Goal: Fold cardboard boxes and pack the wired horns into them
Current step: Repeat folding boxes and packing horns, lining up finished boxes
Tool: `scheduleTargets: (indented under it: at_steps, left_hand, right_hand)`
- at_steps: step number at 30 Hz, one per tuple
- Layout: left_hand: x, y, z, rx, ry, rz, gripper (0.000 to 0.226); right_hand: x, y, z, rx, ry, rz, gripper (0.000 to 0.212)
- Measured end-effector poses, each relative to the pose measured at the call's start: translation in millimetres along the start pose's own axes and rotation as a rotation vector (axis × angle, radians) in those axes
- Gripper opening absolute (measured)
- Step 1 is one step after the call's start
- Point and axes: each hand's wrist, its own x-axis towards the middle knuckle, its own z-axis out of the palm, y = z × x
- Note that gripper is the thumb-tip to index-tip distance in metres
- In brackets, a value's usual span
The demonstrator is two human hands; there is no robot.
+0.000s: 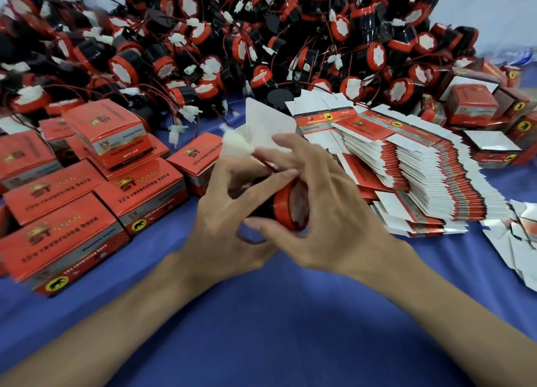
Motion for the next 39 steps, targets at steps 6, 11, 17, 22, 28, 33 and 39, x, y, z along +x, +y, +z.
scheduleTargets:
  at_steps: [6,11,17,22,28,33,39]
  left_hand:
    - [-5,1,4,-0.231,0.071,-0.155,0.058]
    - [-2,-4,3,-0.018,0.093,-0.029,0.047]
    - [-2,-6,3,0.030,0.104,-0.006,0.043]
    - [-1,-6,2,-0.058,0.102,-0.086,0.052]
    - [1,2,1,-0.293,0.097,-0.227,0.096]
    - [-2,2,-1,-0.092,0.095,-0.169,0.067]
    - [-1,2,-1,-0.003,0.162,-0.112,0.059]
  right_hand:
    - [-1,-3,5,0.059,0.020,0.058,0.079]
    - [0,-4,7,0.192,0.042,0.078,0.075]
    - [-2,-5,10,0.263,0.030,0.153,0.080]
    - [1,-6,6,0.263,0.022,0.106,0.071]
    - [3,-1,4,0.249,-0.050,0.136,0.047]
    - [3,3,5,0.261,-0.025,0.136,0.043]
    - [3,9,1,0.157,-0.050,-0.001,0.055]
